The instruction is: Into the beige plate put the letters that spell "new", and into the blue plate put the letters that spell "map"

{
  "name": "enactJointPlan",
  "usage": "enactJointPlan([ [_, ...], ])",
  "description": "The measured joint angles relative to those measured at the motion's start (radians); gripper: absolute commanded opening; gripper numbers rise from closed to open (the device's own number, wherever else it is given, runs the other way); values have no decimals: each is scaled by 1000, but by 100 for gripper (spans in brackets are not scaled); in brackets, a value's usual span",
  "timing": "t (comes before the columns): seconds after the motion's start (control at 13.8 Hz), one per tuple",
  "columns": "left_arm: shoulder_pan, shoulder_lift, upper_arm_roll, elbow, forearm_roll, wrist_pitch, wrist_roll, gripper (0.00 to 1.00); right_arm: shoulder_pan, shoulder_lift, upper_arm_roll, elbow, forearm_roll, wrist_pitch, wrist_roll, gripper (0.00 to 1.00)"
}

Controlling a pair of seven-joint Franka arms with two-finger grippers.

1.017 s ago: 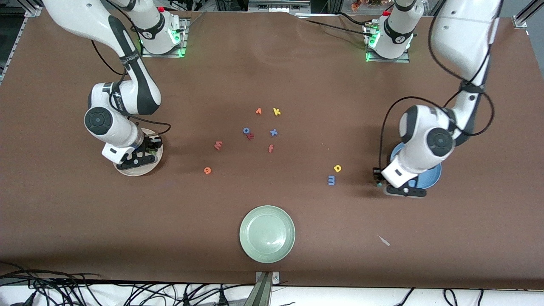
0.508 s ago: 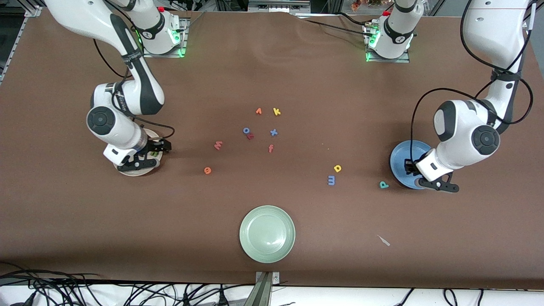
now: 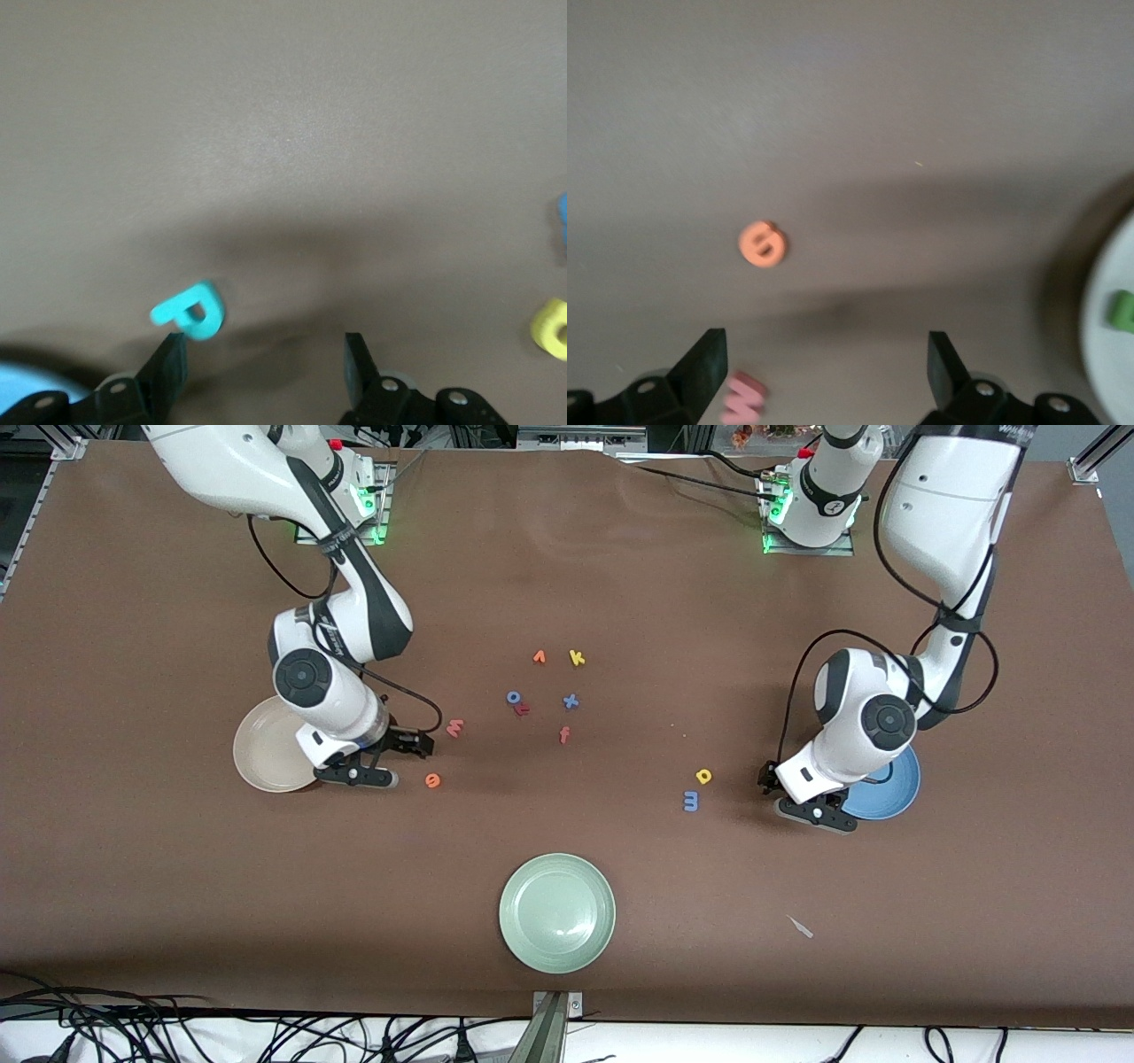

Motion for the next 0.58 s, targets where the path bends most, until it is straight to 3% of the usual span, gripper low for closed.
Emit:
enactJointPlan([
  [0.29, 5, 16, 8, 10, 0, 14, 9, 79, 11, 115, 3, 126, 0, 4, 41, 100],
  [0.58, 9, 16, 32, 25, 0, 15, 65, 79, 21, 185, 3, 187, 0, 18, 42, 99],
])
